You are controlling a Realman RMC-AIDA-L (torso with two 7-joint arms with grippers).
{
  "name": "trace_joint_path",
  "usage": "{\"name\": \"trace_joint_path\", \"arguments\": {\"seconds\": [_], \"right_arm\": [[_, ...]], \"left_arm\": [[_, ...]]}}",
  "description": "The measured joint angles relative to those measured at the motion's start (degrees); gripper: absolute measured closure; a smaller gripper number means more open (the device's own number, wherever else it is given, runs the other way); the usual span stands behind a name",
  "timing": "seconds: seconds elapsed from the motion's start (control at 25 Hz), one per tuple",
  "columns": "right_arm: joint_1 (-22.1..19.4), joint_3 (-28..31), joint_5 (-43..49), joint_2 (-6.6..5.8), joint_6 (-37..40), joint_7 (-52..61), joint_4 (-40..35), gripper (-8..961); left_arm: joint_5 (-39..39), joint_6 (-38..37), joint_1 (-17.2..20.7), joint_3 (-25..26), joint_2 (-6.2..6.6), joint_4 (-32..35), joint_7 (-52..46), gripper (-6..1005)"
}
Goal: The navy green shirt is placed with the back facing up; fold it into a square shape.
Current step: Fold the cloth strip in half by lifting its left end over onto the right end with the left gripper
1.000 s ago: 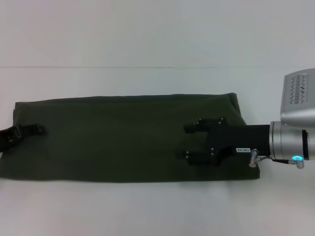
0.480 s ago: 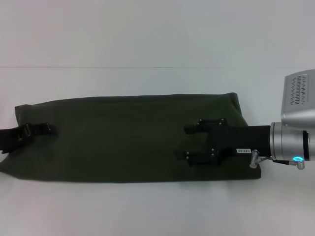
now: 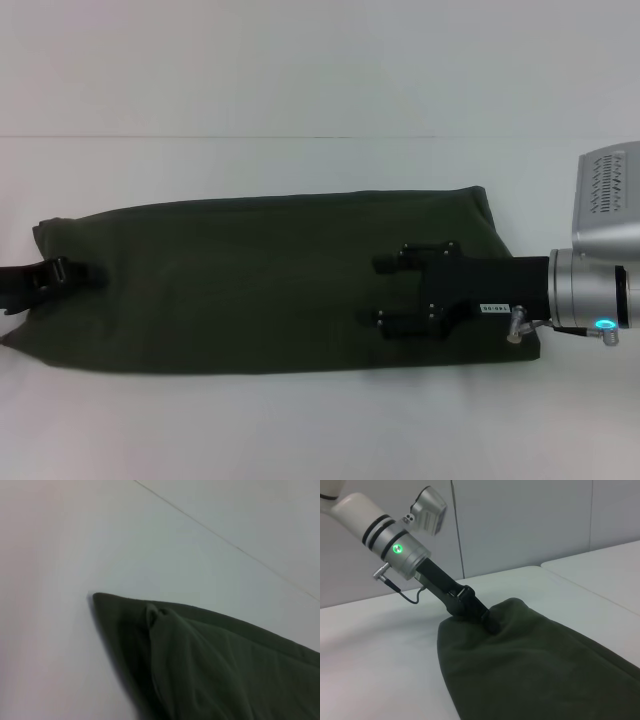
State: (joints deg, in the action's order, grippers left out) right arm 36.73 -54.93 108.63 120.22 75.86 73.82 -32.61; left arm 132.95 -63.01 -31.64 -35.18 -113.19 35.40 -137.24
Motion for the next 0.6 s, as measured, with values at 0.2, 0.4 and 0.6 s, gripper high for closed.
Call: {"name": "trace_joint_path", "arguments": {"seconds": [0.2, 0.4, 0.6], "right_arm": [[-0.1, 0.0, 0.0, 0.00, 0.2, 0.0, 0.0, 158], [-0.2, 0.0, 0.0, 0.00, 0.5, 0.0, 0.0, 158], [-0.2, 0.0, 0.0, 0.00, 0.8, 0.0, 0.0, 157]], "left_arm": [[0.0, -0.2, 0.0, -0.1, 0.14, 0.0, 0.0, 643], [0.2, -0.5, 0.0, -0.1, 0.56, -0.1, 0.0, 817], [0.9, -0.7, 0.0, -0.3, 1.45, -0.2, -0.3, 882]]}}
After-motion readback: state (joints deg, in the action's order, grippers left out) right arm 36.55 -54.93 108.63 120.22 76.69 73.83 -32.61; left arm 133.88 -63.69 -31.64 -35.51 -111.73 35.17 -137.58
